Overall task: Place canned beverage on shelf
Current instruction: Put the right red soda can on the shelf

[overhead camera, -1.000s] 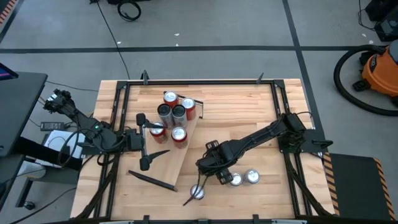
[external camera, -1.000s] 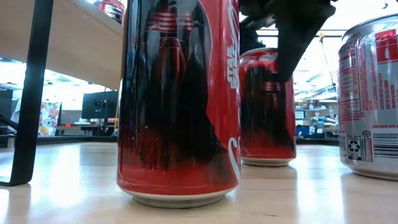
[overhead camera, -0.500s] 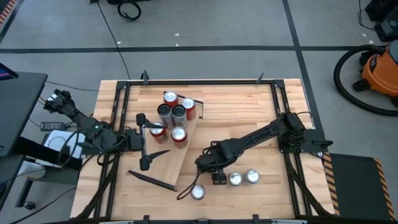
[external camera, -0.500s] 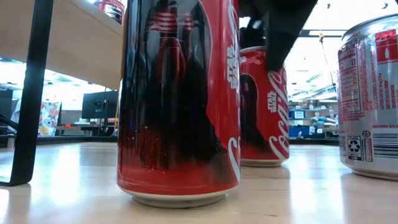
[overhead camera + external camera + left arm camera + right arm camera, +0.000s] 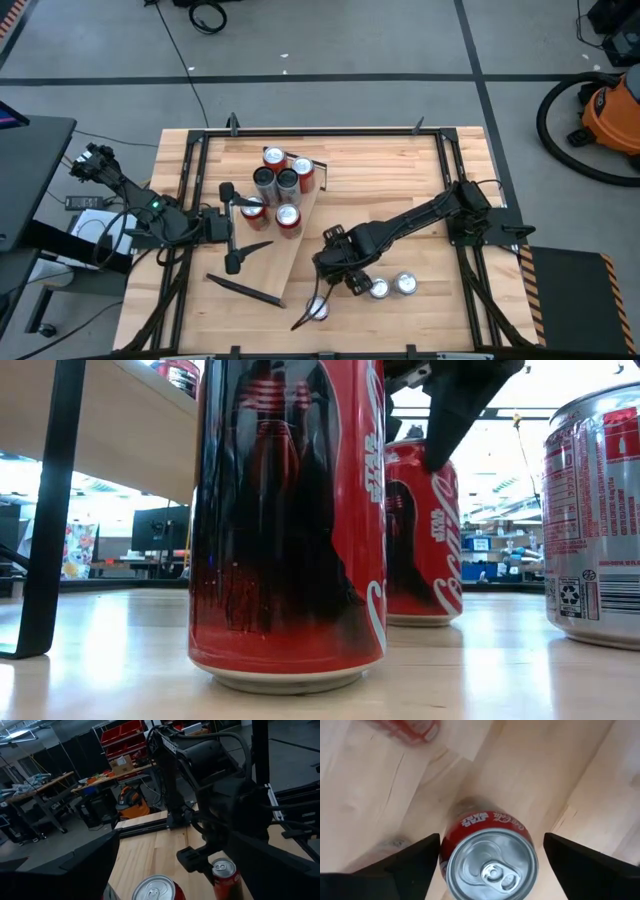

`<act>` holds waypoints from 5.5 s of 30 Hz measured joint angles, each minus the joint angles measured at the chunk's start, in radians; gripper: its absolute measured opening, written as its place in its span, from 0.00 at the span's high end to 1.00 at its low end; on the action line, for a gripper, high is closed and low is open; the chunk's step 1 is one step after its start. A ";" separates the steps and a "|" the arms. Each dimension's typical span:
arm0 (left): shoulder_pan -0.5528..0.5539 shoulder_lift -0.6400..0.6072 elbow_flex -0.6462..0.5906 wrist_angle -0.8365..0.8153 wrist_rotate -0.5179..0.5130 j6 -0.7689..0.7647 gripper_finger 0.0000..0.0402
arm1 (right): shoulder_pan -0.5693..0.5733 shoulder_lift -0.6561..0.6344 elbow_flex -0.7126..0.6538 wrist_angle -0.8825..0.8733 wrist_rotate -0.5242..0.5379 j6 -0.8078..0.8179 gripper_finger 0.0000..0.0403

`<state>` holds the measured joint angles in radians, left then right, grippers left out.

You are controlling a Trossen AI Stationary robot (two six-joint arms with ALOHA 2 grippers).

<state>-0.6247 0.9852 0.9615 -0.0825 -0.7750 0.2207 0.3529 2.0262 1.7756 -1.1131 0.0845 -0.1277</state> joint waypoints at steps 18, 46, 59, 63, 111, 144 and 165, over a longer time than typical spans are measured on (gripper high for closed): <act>0.000 0.000 0.000 0.003 0.000 0.000 0.04 | -0.022 -0.001 0.001 0.020 -0.005 0.667 0.16; 0.000 0.002 0.000 -0.057 0.000 -0.050 0.04 | -0.005 -0.001 -0.130 0.135 0.028 0.593 0.14; -0.020 0.003 -0.001 -0.172 0.125 -0.184 0.04 | -0.003 -0.008 0.012 -0.051 0.109 0.475 0.22; -0.048 0.003 -0.001 -0.154 0.145 -0.206 0.04 | 0.012 -0.013 0.105 -0.137 0.113 0.485 0.20; -0.054 0.455 0.022 0.067 0.041 -0.504 0.04 | 0.085 0.001 0.443 0.113 0.203 0.318 0.20; -0.111 0.426 0.012 -0.090 0.033 -0.491 0.22 | 0.094 0.023 0.449 0.411 0.310 0.082 0.12; -0.175 0.372 0.012 -0.195 0.045 -0.423 0.22 | 0.171 0.014 0.369 0.308 0.509 0.185 0.13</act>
<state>-0.7999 1.3575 0.9737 -0.2771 -0.7305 -0.2020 0.5237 2.0407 2.1441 -0.8050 0.5936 0.0574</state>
